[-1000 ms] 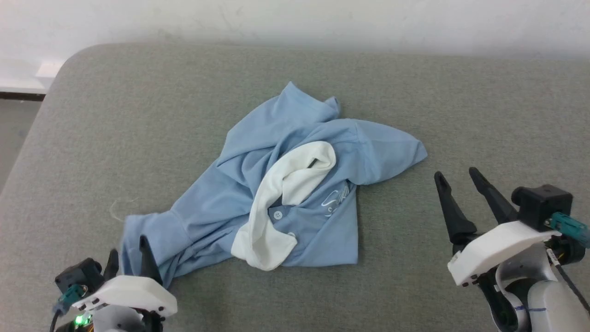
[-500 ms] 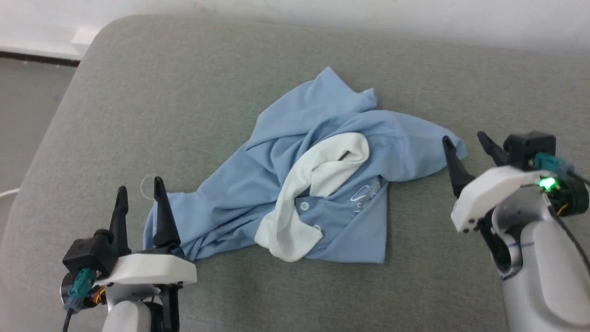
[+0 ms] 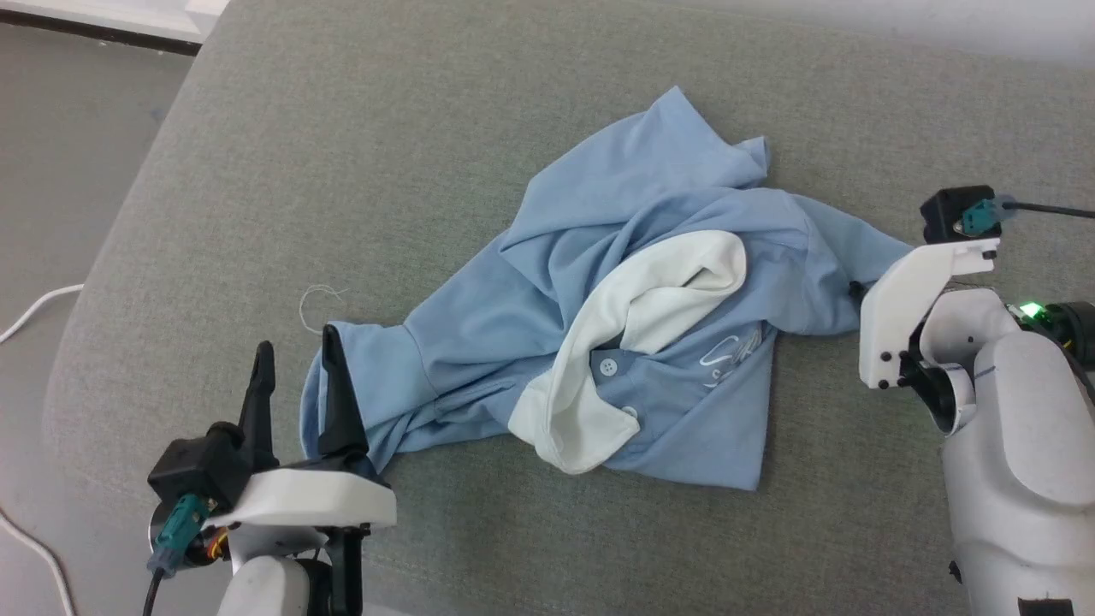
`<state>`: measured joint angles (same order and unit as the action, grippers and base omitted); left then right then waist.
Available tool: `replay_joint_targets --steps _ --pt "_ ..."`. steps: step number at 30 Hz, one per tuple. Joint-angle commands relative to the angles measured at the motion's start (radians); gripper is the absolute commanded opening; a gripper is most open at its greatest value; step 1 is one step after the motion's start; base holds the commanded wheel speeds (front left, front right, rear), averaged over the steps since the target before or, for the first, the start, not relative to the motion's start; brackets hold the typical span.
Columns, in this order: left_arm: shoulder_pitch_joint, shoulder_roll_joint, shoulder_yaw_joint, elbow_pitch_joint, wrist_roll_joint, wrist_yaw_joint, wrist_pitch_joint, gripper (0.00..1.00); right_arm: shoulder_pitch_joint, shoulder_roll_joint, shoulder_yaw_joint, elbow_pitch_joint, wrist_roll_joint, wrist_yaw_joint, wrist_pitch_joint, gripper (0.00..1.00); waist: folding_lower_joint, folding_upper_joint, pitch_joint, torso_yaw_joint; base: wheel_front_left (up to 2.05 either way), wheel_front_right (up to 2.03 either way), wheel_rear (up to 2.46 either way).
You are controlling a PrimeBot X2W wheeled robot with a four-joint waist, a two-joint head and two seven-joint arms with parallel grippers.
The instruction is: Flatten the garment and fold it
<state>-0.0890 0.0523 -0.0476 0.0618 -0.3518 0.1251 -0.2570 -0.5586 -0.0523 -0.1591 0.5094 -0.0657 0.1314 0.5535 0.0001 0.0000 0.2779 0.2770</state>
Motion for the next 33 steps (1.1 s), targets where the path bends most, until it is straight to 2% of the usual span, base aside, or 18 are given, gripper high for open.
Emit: replay_joint_targets --steps 1,2,5,9,15,20,23,27,28,29,30,33 --pt "-0.003 -0.002 -0.002 0.005 -0.001 0.003 -0.005 1.00 0.009 0.001 0.007 0.024 -0.008 -0.001 0.031 0.23 -0.0001 0.0000 -0.002 -0.007 0.00 0.00 0.00" --pt "-0.002 -0.002 -0.002 0.007 0.000 0.002 -0.005 1.00 0.009 -0.002 0.013 0.023 -0.006 -0.001 0.037 0.00 -0.0001 0.0000 -0.005 -0.011 0.00 0.00 0.00" --pt "-0.003 -0.002 -0.002 0.012 0.006 0.000 -0.005 1.00 0.016 -0.022 0.020 0.001 0.009 -0.001 0.014 0.00 -0.0001 0.0000 -0.015 -0.029 0.00 0.00 0.00" --pt "-0.004 -0.002 0.005 0.018 0.017 -0.007 -0.005 1.00 0.044 -0.040 -0.037 -0.070 0.029 -0.001 -0.052 0.00 -0.0001 0.0000 -0.033 -0.061 0.00 0.00 0.00" --pt "0.007 -0.002 0.015 0.030 0.032 -0.018 -0.005 1.00 0.155 -0.043 -0.208 -0.251 0.025 -0.001 -0.100 0.00 -0.0001 0.0000 -0.073 -0.109 0.00 0.00 0.00" --pt "0.024 -0.002 0.019 0.041 0.045 -0.032 -0.005 1.00 0.279 -0.014 -0.348 -0.386 0.035 -0.001 -0.068 0.00 -0.0001 0.0000 -0.095 -0.153 0.00 0.00 0.00" --pt "0.028 -0.002 0.011 0.060 0.058 -0.048 -0.005 1.00 0.340 -0.004 -0.390 -0.409 0.049 -0.001 -0.055 0.00 -0.0001 0.0000 -0.098 -0.177 0.00 0.00 0.00" --pt "0.034 0.001 -0.006 0.115 0.070 -0.072 -0.004 1.00 0.388 0.001 -0.387 -0.396 0.086 -0.001 -0.081 0.00 -0.0001 0.0000 -0.102 -0.206 0.00 0.00 0.00" --pt "0.034 0.006 -0.014 0.127 0.072 -0.079 0.003 1.00 0.396 0.001 -0.379 -0.382 0.107 -0.001 -0.095 0.19 -0.0001 0.0000 -0.105 -0.211 0.00 0.00 0.00" --pt "0.033 0.011 -0.020 0.135 0.073 -0.086 0.014 1.00 0.403 0.001 -0.368 -0.371 0.122 -0.001 -0.115 0.49 -0.0001 0.0000 -0.108 -0.216 0.00 0.00 0.00" --pt "0.033 0.016 -0.026 0.142 0.070 -0.094 0.028 1.00 0.412 0.002 -0.355 -0.362 0.136 -0.001 -0.135 1.00 -0.0001 0.0000 -0.110 -0.222 0.00 0.00 0.00" --pt "0.036 0.032 -0.052 0.143 0.069 -0.117 0.091 1.00 0.435 0.002 -0.323 -0.339 0.172 -0.001 -0.201 1.00 -0.0001 0.0000 -0.119 -0.234 0.00 0.00 0.00"
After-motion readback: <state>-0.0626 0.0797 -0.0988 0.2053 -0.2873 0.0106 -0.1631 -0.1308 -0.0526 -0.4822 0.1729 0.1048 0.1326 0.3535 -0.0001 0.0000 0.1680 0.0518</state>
